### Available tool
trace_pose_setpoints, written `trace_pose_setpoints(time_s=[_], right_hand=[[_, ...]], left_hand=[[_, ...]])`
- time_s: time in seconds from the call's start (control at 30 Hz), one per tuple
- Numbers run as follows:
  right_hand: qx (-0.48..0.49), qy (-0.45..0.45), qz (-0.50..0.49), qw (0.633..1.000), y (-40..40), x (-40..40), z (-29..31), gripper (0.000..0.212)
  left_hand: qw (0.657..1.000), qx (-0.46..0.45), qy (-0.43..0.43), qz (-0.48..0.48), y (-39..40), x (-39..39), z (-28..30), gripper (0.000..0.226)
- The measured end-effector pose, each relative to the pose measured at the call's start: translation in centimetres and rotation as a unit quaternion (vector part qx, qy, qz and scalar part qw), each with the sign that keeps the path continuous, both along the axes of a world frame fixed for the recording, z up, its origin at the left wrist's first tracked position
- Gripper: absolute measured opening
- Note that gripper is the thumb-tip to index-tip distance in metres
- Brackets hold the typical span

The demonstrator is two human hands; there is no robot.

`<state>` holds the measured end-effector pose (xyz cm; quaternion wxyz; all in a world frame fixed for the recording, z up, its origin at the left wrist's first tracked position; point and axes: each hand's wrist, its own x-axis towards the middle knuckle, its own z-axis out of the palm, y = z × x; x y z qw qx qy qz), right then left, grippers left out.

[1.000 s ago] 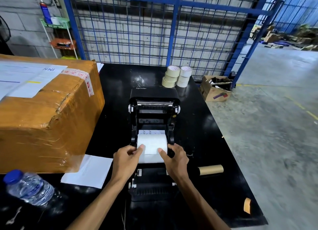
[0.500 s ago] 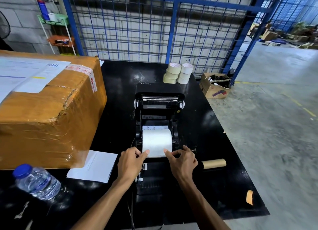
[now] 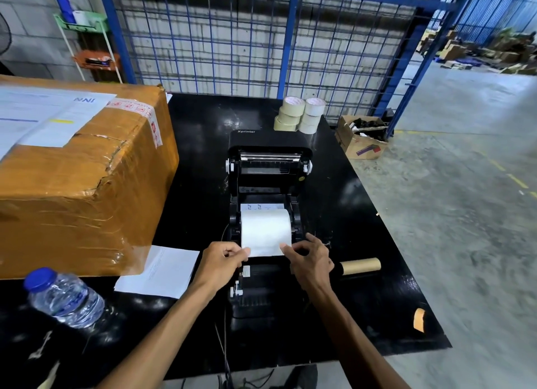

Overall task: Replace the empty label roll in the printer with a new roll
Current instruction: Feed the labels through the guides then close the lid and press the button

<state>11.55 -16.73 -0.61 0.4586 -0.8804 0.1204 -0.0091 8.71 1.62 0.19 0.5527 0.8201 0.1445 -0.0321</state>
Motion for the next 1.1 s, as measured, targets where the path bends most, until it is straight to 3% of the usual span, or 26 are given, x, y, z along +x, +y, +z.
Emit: trace_pose_setpoints(time_s=[0.27, 0.43, 0.63, 0.77, 0.83, 0.93, 1.1], right_hand=[[-0.07, -0.012, 0.083, 0.994, -1.1, 0.6, -0.2, 0.021], [-0.147, -0.005, 0.149, 0.978, -1.9, 0.4, -0.9, 0.017], [-0.157, 0.03, 0.192, 0.968, -2.6, 0.6, -0.6, 0.017], [-0.137, 0.032, 0.187, 0.972, -2.6, 0.9, -0.1, 0.015], [-0.126, 0.026, 0.176, 0.976, -2.5, 1.0, -0.1, 0.014], [-0.152, 0.022, 0.149, 0.977, -2.1, 1.0, -0.1, 0.012], [-0.176, 0.06, 0.145, 0.972, -1.7, 1.2, 0.5, 0.014]], left_hand=[[0.997, 0.064, -0.044, -0.007, 0.2, 0.2, -1.4, 0.025], [0.981, 0.177, -0.043, -0.062, 0.2, 0.4, -1.6, 0.041], [0.986, 0.145, -0.027, -0.079, 0.5, 0.6, -0.9, 0.027], [0.981, 0.164, -0.006, -0.106, 0.6, 0.8, -0.2, 0.053], [0.979, 0.166, 0.005, -0.114, 0.6, 1.0, -0.1, 0.056], [0.979, 0.179, 0.005, -0.095, 0.3, 1.1, -0.2, 0.051], [0.979, 0.177, 0.032, -0.099, 0.3, 1.8, -0.4, 0.023]])
